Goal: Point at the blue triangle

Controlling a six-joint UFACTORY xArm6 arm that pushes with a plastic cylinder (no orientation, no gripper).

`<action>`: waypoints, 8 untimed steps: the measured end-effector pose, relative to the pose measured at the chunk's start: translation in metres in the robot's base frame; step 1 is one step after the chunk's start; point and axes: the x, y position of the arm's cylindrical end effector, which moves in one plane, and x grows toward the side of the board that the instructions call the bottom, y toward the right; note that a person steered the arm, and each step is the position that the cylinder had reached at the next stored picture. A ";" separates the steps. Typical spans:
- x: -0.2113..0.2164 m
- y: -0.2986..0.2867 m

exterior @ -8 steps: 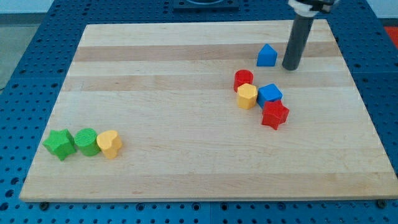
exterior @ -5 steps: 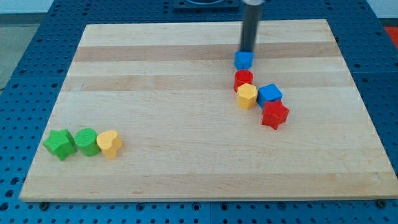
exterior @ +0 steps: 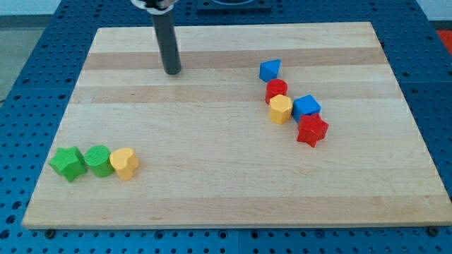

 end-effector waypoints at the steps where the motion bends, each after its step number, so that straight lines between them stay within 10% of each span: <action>1: 0.000 -0.032; 4: -0.005 -0.101; 8: -0.026 0.225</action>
